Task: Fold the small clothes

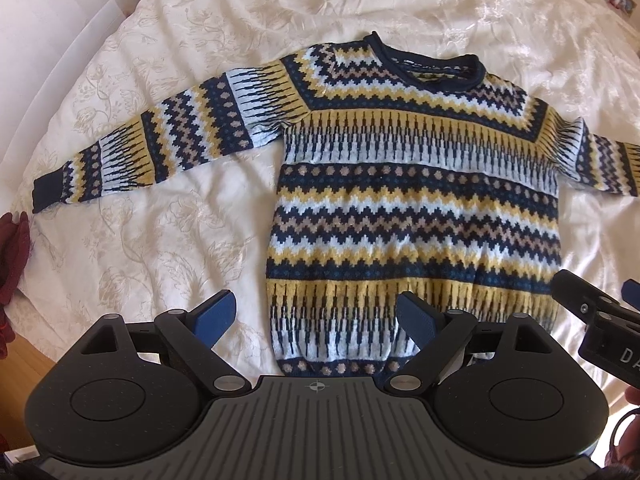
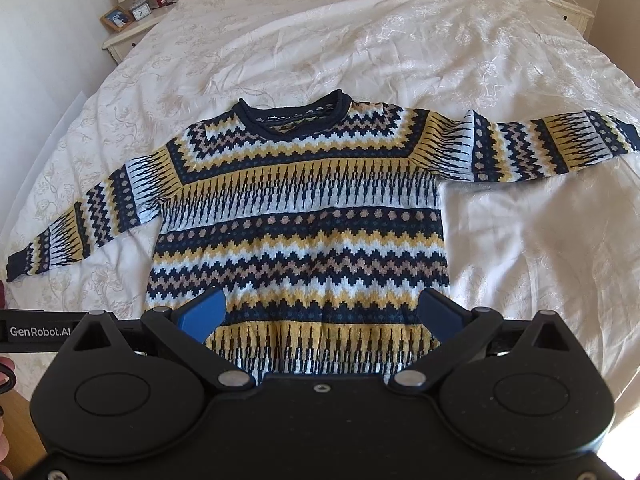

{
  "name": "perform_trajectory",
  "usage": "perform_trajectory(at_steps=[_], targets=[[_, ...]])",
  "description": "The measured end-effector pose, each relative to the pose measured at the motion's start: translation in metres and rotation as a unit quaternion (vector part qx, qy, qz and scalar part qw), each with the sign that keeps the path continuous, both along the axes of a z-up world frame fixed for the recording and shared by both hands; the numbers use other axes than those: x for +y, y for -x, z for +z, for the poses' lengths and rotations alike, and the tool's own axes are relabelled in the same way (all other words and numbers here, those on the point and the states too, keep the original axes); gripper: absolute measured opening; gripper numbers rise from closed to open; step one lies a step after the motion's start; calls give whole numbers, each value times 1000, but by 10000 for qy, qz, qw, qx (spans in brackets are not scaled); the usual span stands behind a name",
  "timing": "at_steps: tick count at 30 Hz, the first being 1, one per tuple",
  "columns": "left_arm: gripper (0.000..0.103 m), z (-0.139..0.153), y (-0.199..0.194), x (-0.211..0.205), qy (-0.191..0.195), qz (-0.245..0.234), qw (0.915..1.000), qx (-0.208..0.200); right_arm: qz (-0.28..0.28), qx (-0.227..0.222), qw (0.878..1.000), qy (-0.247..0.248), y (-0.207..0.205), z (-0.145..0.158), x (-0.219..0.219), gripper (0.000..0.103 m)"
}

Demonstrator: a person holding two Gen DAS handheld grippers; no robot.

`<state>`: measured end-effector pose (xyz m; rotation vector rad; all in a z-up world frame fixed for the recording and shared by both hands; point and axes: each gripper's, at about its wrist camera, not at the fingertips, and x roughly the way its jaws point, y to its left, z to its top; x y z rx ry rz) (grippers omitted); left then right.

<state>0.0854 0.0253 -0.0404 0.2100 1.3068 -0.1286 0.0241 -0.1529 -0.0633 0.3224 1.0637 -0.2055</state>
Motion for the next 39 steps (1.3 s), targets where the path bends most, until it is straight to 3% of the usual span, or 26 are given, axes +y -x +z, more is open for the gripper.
perform_trajectory(at_steps=[14,19,27,35,37,39], targets=[[88,-25,-45,1,-31,-72,9996,285,194,221,9989,369,-39,-18,11,101],[78,-28,-61,2,133,-17,9996,248,264,260,9983,460,-49,-22,8,96],[76,-5,-73,-25,98,-280,9956,-884,10,268,9966,780,-50,-23,-37,94],[77,15,-69,-74,743,-395,9770,-1959,-358,86,9951,915,-44,-30,-133,94],[77,12,-68,-88,794,-286,9767,-1974,-432,67,9952,878,-43,-34,-162,94],[77,4,-70,-106,774,-235,9830,-1647,-513,82,9948,880,-44,-38,-189,93]])
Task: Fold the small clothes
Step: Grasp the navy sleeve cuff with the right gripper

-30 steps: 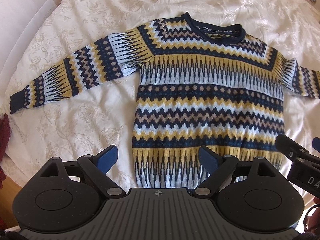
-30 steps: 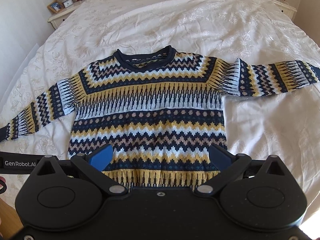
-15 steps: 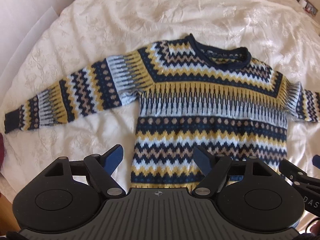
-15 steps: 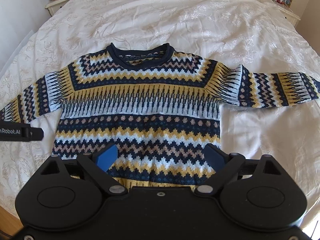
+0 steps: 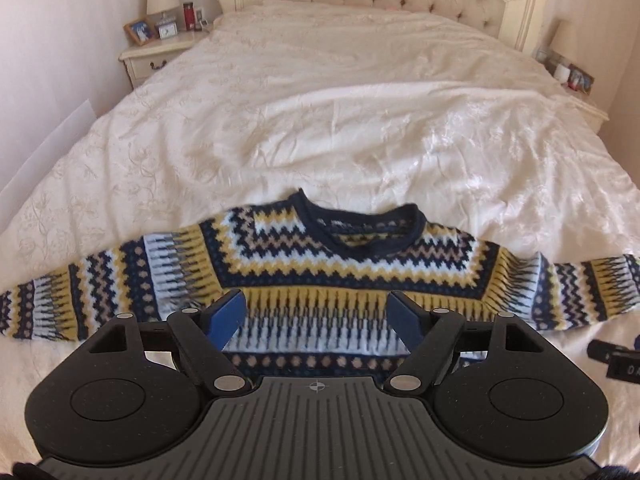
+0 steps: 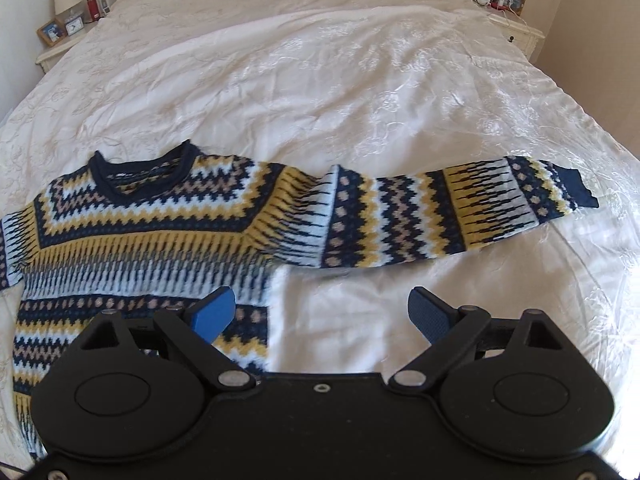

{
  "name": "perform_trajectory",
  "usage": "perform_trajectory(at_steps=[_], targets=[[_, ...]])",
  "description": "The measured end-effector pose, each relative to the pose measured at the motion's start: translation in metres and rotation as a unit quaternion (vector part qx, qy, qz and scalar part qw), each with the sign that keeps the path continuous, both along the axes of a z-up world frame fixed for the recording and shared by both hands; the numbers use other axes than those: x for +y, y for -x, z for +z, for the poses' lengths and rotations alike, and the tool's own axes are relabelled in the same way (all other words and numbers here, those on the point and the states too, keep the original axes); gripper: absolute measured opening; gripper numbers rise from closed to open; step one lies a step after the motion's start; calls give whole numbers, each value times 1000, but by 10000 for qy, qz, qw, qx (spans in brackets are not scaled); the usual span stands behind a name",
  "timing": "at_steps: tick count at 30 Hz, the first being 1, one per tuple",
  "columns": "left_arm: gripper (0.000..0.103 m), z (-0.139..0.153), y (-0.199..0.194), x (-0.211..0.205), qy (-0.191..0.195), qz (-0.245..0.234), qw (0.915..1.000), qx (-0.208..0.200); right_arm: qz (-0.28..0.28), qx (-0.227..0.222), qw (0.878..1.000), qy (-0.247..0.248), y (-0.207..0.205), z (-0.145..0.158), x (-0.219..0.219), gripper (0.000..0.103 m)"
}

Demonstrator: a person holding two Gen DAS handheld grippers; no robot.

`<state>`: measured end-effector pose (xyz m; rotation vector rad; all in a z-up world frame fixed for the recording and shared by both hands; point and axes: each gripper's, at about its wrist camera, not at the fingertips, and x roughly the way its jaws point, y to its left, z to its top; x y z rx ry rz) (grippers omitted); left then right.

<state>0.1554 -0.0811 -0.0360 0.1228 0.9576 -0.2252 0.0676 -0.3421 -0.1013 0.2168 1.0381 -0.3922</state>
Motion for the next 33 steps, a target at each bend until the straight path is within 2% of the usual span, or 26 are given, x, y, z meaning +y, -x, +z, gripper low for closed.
perform_trajectory(at_steps=[4,10,16,19,25,28,29,30,31,33], targets=[[77,-23,-1,-30,-130,27,9978,643,-175,157,9997,80,-2,-8,-61,91],[76,-40,5,-56,-85,292,9934,1106,-413,134,9990,-56,-1,-12,-150,90],[76,-40,11,-84,-356,284,9925,1133,-827,135,9964,-84,2,-12,-234,90],[76,-42,12,-94,-350,330,9915,1211,-1036,135,9943,-203,5,-17,-270,90],[76,-43,15,-104,-461,433,9902,1248,-1418,193,9889,-393,8,-40,-317,90],[76,-44,17,-105,-504,462,9893,1286,-1594,133,9843,-744,12,-55,-334,90],[76,-45,17,-105,-509,471,9891,1302,-1666,91,9814,-948,14,-61,-339,84],[76,-45,18,-104,-524,483,9887,1317,-1763,52,9770,-1198,16,-67,-344,73],[76,-45,19,-104,-555,496,9884,1327,-1912,20,9719,-1370,18,-73,-348,69],[76,-46,20,-102,-611,519,9879,1327,-2057,-136,9671,-1491,22,-78,-350,58]])
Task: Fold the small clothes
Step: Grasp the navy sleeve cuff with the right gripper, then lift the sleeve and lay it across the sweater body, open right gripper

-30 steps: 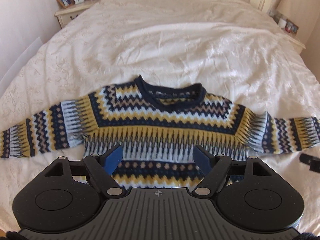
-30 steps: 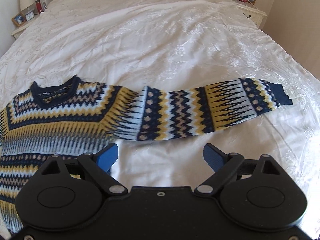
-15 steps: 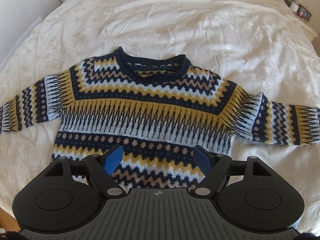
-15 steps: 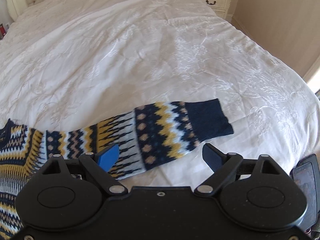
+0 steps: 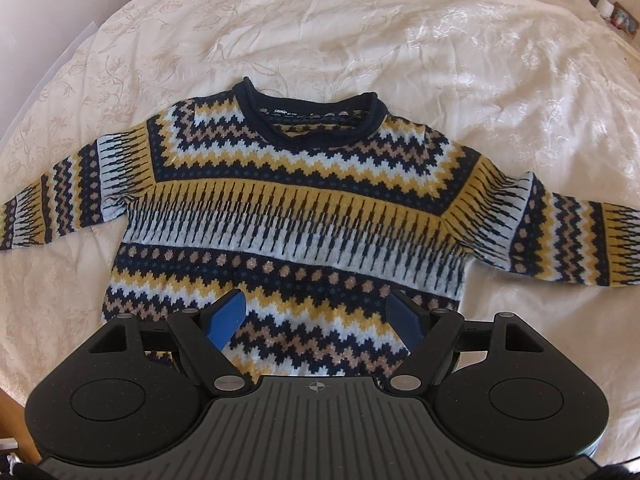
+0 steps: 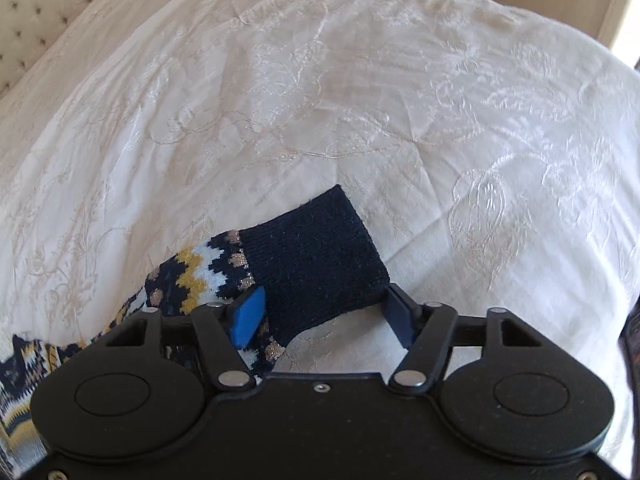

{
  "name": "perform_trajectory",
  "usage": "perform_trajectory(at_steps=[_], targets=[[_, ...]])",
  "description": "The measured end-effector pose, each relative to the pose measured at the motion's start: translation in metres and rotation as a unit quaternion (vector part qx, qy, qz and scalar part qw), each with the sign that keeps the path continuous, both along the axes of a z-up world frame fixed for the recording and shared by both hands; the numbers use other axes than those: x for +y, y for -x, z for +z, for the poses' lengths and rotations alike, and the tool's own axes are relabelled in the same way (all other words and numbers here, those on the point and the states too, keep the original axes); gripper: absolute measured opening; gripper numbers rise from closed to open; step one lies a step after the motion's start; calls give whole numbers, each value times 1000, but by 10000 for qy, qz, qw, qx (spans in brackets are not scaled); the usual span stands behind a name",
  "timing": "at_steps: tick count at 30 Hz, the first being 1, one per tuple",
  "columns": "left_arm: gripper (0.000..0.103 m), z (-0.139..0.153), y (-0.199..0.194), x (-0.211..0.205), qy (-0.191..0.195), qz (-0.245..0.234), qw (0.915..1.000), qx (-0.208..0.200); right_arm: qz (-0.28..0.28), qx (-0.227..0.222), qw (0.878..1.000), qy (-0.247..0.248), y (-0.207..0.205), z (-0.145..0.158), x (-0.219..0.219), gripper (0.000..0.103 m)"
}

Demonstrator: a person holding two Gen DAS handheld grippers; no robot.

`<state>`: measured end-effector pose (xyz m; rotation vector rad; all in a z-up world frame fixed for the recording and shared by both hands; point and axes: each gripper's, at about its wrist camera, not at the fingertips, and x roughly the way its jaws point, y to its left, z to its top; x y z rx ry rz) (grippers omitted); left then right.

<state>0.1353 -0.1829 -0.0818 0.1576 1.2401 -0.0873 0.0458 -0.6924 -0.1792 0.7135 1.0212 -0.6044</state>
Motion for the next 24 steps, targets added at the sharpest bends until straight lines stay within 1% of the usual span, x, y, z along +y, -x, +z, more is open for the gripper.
perform_trajectory(at_steps=[1,3,5,8,12,14,18,22,24], targets=[[76,0,1,2,-23,12,10000,-6,-39,-64,10000,19,1,-1,1,51],[76,1,2,7,-30,39,10000,-10,-40,-218,9997,-116,1,0,2,10],[76,1,2,13,-31,59,10000,-16,-123,-264,9996,-29,-2,4,8,10],[76,0,0,23,-21,72,10000,-14,-27,-401,9991,165,-9,19,23,10],[76,-2,-2,40,42,29,10000,-37,272,-716,9966,310,-19,52,56,10],[76,-3,-4,51,92,-14,9999,-45,462,-858,9945,396,-29,70,80,10],[76,-9,-12,80,248,-104,9996,-13,903,-1117,9881,542,-53,106,142,10],[76,-14,-23,117,318,-205,9993,-11,1375,-1391,9789,599,-85,136,223,10],[76,-16,-30,138,309,-206,9993,-16,1591,-1462,9744,621,-103,146,263,10]])
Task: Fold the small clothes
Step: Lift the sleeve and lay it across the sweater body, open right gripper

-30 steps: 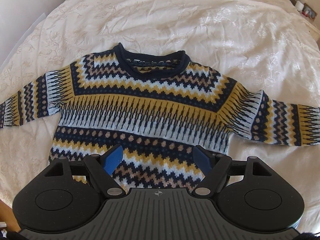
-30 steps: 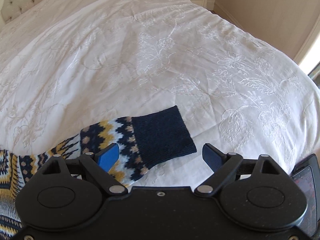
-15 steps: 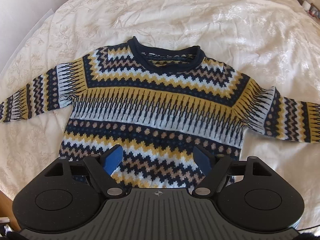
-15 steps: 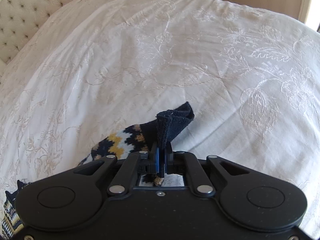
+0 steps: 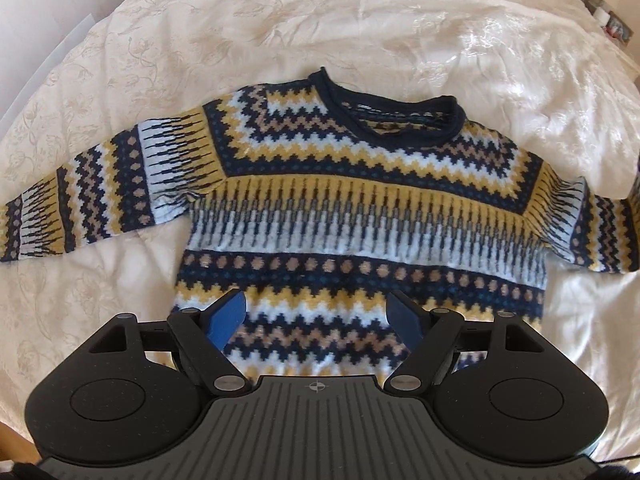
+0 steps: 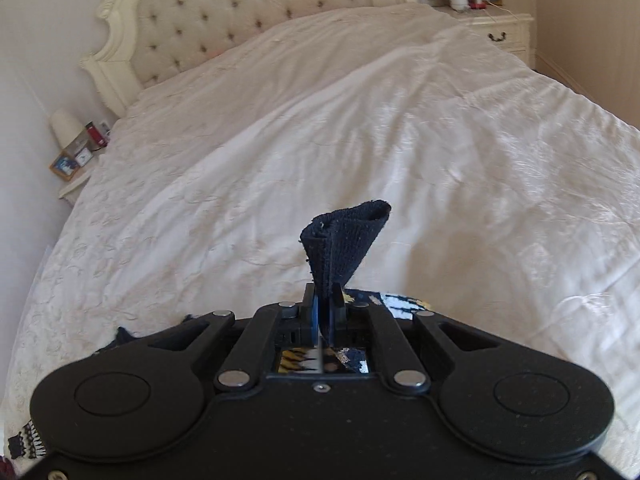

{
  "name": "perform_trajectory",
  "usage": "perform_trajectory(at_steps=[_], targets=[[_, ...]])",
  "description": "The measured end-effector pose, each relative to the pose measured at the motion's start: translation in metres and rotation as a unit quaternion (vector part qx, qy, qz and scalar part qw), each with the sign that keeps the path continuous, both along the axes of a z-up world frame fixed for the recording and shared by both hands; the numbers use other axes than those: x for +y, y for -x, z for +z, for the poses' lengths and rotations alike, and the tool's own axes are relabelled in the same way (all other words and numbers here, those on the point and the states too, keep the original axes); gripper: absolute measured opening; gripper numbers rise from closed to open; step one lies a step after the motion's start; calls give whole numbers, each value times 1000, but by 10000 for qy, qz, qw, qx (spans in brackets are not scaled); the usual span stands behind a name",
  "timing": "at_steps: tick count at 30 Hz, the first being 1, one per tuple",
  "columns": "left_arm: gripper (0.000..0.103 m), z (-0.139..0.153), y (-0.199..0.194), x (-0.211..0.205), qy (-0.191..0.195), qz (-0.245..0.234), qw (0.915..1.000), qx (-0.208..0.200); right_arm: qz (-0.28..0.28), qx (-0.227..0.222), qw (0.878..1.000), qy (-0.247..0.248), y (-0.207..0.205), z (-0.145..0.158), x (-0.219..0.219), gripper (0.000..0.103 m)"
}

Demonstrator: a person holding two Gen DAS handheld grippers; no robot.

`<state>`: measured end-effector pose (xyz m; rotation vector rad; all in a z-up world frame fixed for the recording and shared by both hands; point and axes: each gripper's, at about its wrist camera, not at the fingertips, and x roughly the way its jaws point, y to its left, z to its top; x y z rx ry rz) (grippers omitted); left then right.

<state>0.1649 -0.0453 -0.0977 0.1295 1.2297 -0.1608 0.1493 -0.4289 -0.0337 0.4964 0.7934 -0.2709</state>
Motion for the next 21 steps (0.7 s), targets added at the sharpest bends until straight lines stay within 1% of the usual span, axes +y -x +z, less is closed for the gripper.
perform_trajectory(at_steps=[3,6,11,14,16,20,21], targets=[[76,-2,-11,36,-45,33,10000,-83,445,-150,9989,31,-29,6,67,10],[76,-4,-22,68,-175,46,9997,-161,824,-247,9962,-106,-60,-1,128,10],[76,-9,-43,118,-288,158,9993,-190,1378,-199,9896,-365,-99,-36,222,10],[76,-12,-52,141,-306,251,9990,-183,1668,-23,9850,-446,-115,-59,268,10],[76,-15,-57,154,-311,289,9989,-187,1872,123,9814,-416,-119,-72,299,10],[77,-20,-64,169,-291,363,9988,-158,2154,385,9755,-249,-122,-94,338,10],[77,-22,-66,170,-275,390,9988,-144,2220,397,9740,-203,-121,-98,342,17]])
